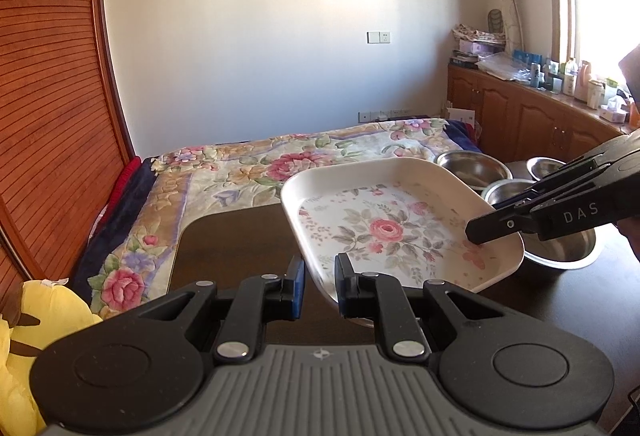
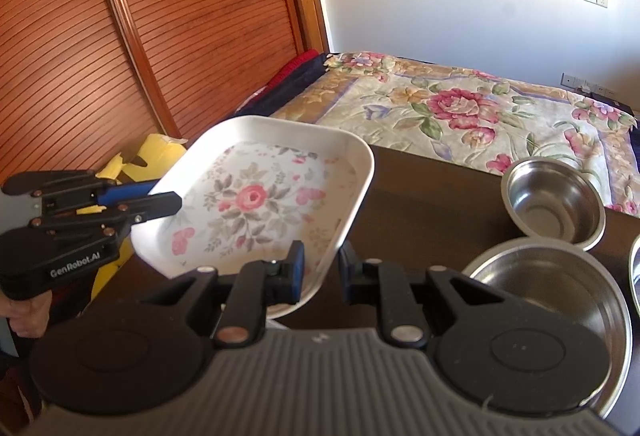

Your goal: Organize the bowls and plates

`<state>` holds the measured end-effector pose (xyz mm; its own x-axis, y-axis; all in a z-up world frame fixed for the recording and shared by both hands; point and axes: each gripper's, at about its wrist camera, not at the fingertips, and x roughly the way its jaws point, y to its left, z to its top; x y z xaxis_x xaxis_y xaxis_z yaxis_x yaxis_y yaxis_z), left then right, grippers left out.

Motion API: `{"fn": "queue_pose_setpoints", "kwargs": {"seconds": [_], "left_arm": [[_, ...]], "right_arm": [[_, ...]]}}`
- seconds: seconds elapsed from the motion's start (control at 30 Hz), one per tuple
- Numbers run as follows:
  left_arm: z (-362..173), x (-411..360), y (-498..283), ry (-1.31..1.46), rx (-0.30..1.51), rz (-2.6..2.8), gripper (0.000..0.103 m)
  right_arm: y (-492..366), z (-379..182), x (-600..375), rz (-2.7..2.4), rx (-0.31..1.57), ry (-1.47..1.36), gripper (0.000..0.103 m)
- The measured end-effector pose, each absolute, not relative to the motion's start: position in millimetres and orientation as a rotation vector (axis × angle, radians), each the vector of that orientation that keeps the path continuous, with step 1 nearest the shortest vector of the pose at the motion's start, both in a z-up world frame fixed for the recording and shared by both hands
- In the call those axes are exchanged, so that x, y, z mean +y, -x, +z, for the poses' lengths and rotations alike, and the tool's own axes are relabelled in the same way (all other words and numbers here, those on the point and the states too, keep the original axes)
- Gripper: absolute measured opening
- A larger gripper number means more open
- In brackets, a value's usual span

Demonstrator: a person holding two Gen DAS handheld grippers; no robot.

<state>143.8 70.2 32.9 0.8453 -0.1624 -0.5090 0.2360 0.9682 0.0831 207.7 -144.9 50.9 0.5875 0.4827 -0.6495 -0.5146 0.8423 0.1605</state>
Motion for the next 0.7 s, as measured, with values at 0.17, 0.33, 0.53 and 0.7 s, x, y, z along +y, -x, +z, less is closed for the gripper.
{"fn": "queue_pose_setpoints", "kwargs": {"seconds": [0.17,0.33,0.53,0.7], "left_arm": [[28,68,-126,-0.139,0.523,-0.218,0.018],[20,64,-108,-0.130,0.529,-0.227,0.018],[19,66,-91,-0.086,0.519,-0.237,0.018],[14,69,-81,-0.045,0.517,-0.241,0.018]], "right_arm": [[-193,50,-150,0.583,0.740,0.040,0.020],[-179,45,-154,0.582,0.742,0.033,0.020],[-162,44,-159,0.580,0.739,0.021,0.020],[-152,48,-164,0.596,0.729,0.019,0.020]]}}
